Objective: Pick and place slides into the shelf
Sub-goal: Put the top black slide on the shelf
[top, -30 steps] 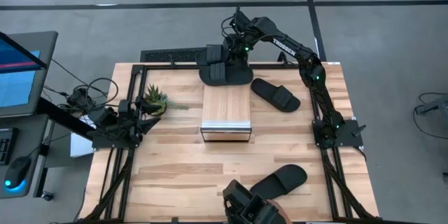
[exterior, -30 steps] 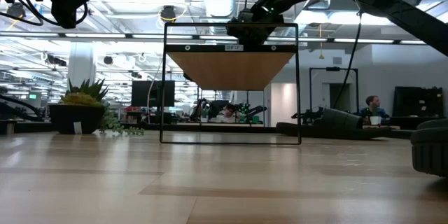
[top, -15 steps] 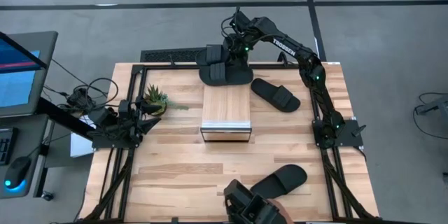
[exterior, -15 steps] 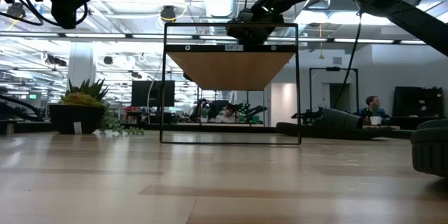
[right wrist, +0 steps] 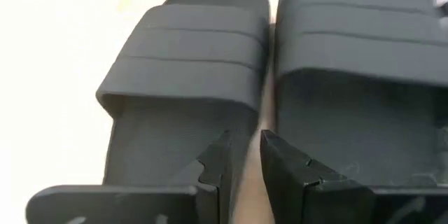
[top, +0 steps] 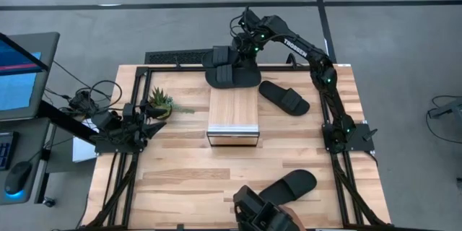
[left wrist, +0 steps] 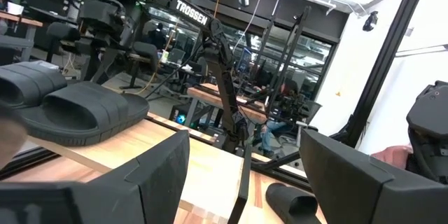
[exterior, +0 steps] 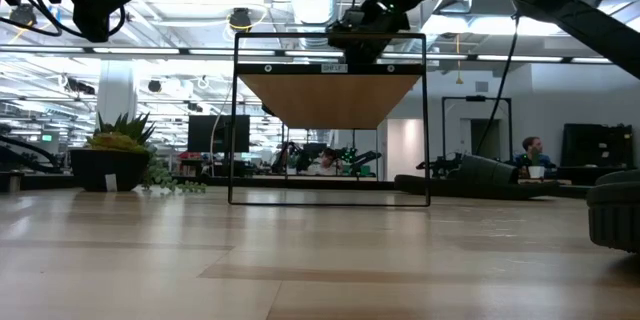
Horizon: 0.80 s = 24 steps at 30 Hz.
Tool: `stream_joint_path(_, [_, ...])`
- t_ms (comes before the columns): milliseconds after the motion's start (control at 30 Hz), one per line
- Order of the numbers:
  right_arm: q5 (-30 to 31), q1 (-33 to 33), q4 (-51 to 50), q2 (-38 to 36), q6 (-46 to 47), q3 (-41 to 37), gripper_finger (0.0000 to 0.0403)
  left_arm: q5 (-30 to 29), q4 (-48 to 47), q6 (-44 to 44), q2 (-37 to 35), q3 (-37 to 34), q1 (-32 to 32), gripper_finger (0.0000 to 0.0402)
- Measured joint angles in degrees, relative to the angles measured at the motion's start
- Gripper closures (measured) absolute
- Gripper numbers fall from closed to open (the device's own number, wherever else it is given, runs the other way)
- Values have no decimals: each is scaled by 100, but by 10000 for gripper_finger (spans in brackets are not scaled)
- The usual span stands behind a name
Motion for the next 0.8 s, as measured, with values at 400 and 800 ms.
stream_joint_path(400, [-226, -133, 103, -759, 613, -6, 343, 15, 19, 72, 0, 0, 0, 143])
stream_joint_path(800, [-2835, -135, 765, -2044, 1763, -7, 381, 10, 17, 107, 0, 0, 0, 143])
